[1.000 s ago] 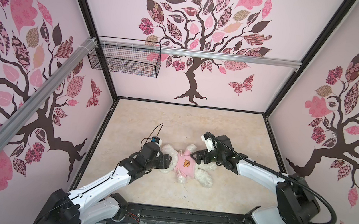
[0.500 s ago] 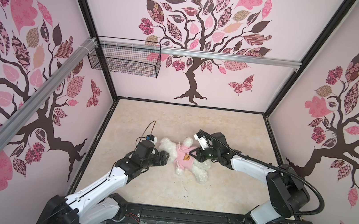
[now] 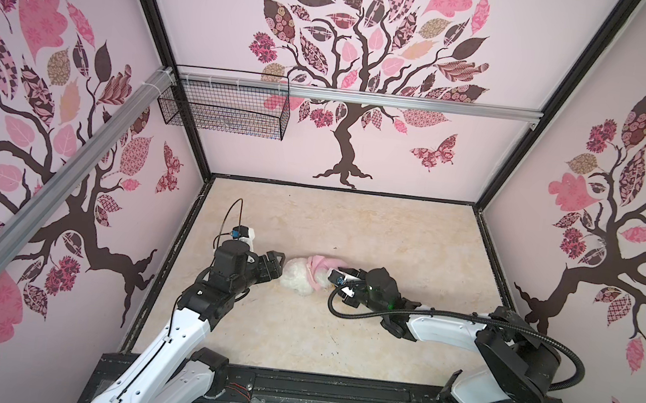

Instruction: Dress the teddy bear

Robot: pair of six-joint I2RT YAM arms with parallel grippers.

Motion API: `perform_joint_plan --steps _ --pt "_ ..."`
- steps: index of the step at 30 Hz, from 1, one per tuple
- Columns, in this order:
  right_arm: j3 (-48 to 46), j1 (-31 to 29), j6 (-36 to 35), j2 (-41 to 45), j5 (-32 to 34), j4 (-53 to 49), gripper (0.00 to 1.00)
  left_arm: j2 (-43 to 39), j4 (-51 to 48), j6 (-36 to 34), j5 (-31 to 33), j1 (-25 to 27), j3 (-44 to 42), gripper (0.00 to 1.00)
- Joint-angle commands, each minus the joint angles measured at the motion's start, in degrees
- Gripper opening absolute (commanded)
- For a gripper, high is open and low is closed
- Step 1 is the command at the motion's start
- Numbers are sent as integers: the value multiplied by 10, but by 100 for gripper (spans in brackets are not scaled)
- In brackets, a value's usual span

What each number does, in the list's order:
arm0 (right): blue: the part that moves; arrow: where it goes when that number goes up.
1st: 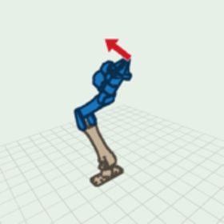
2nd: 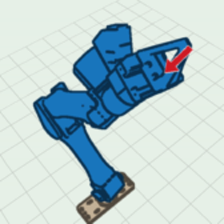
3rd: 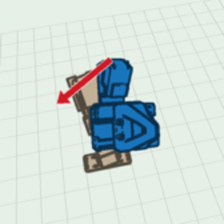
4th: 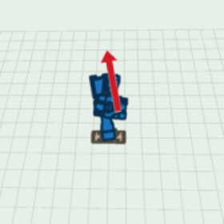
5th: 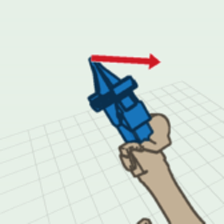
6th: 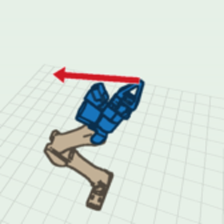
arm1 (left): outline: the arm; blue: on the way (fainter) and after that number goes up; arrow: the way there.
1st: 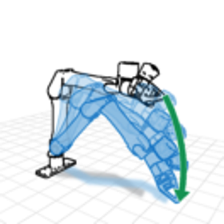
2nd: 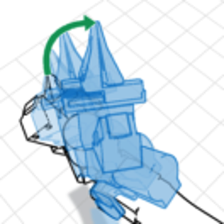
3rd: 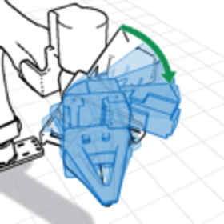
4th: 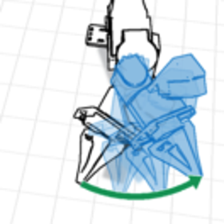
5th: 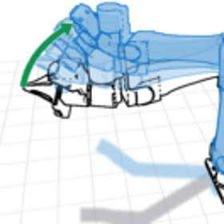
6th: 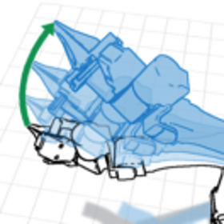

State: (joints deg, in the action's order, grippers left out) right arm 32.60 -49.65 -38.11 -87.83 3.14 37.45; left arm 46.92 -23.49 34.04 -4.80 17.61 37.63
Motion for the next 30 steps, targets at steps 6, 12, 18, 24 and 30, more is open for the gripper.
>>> perform_joint_plan --steps 6,12,18,24,30 --pt "-84 -102 150 82 19 0 66 3 -20 -65 -82 0 31 81" --pt "-149 -103 343 253 -12 -74 74 27 -17 -79 -66 58 33 81" --pt "-138 20 581 320 -208 -164 63 92 10 -63 -63 107 48 71" --pt "-112 29 716 251 -234 -164 53 144 -35 -75 -31 162 76 62" --pt "-99 29 752 175 -220 -119 50 153 -57 -74 9 210 64 62"
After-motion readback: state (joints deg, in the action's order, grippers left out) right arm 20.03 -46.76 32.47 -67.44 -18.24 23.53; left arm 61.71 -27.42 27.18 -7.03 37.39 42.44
